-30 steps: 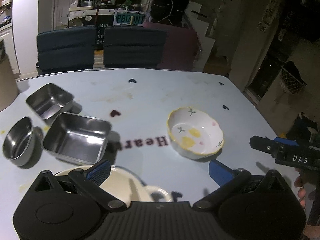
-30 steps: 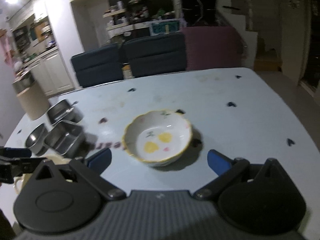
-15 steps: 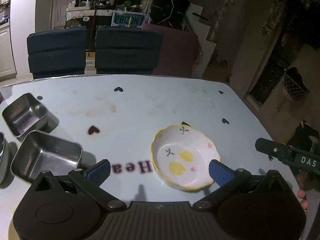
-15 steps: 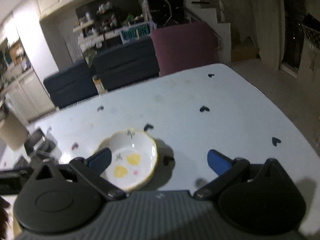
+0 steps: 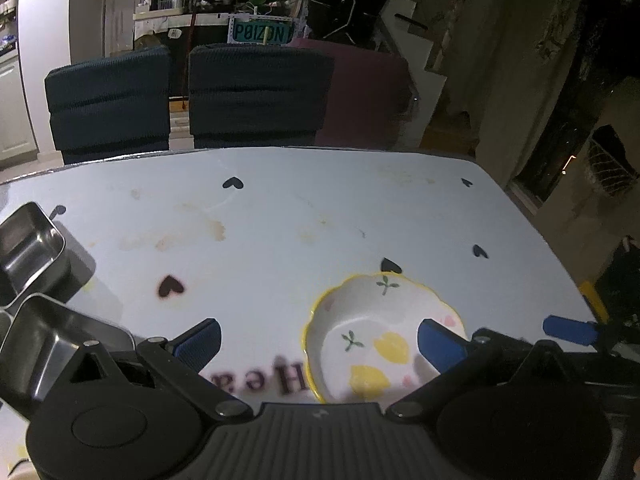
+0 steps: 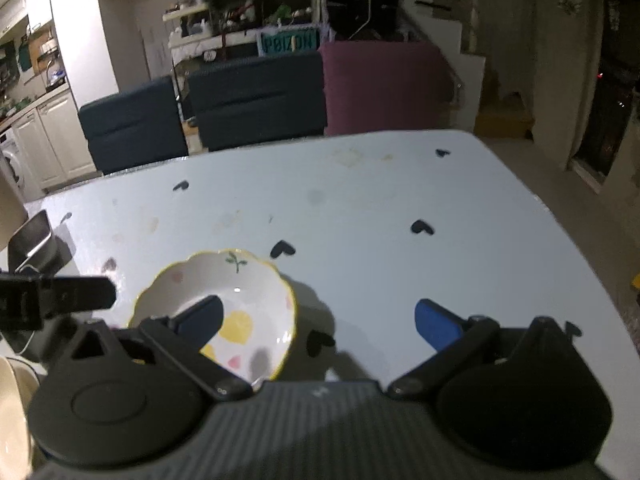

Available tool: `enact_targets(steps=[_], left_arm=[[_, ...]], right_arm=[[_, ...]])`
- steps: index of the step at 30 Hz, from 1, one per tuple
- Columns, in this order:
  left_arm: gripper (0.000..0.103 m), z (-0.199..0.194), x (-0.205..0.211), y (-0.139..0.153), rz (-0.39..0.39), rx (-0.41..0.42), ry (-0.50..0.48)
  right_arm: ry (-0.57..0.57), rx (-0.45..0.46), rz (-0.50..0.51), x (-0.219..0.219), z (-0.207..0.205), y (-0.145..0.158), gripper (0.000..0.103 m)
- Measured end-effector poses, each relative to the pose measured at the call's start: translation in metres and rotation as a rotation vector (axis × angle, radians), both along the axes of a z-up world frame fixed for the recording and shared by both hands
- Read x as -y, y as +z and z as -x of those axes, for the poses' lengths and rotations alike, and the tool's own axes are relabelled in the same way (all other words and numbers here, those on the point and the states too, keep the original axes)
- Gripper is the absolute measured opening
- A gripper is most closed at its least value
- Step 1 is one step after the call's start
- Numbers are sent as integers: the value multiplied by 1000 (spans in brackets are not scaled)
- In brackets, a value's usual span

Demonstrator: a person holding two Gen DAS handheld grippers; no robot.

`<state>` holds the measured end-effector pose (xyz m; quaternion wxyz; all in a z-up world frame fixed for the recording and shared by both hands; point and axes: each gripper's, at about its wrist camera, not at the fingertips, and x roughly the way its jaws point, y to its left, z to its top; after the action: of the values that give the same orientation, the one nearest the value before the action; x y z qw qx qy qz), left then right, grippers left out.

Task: Organize plates and bowls
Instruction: 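Close both grippers on the rim of the floral bowl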

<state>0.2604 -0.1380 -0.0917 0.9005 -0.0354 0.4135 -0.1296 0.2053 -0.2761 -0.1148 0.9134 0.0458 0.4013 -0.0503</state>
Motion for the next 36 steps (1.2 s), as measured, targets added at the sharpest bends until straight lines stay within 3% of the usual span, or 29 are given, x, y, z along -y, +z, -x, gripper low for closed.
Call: enact_targets(steps=[5, 8, 12, 14, 15, 19, 24, 29, 32, 36], left_arm=[[103, -10, 1, -10, -23, 41, -18], [103, -15, 1, -17, -37, 22, -57], [98, -23, -8, -26, 53, -52, -96], [79, -27, -10, -31, 70, -86, -97], [76, -29, -12, -34, 73, -104, -92], [58, -34, -16, -43, 88, -152, -98], [47, -36, -13, -48, 83, -172, -122], [23, -39, -8, -53, 68, -182, -139], [21, -40, -8, -55, 59, -185, -145], [11, -43, -10, -60, 70, -203, -145]], right_arm=[[-20, -38, -95, 10, -12, -6, 97], [-33, -75, -127, 15, -19, -10, 83], [-59, -153, -144, 21, -27, -21, 67], [-73, -183, -183, 25, -29, -28, 55], [-86, -194, -201, 27, -30, -30, 46], [-71, -208, -234, 24, -32, -31, 32], [-38, -244, -187, 11, -36, -33, 26], [-27, -263, -159, 5, -35, -35, 26], [-22, -269, -135, 0, -36, -35, 26], [-9, -293, -132, -6, -44, -40, 25]])
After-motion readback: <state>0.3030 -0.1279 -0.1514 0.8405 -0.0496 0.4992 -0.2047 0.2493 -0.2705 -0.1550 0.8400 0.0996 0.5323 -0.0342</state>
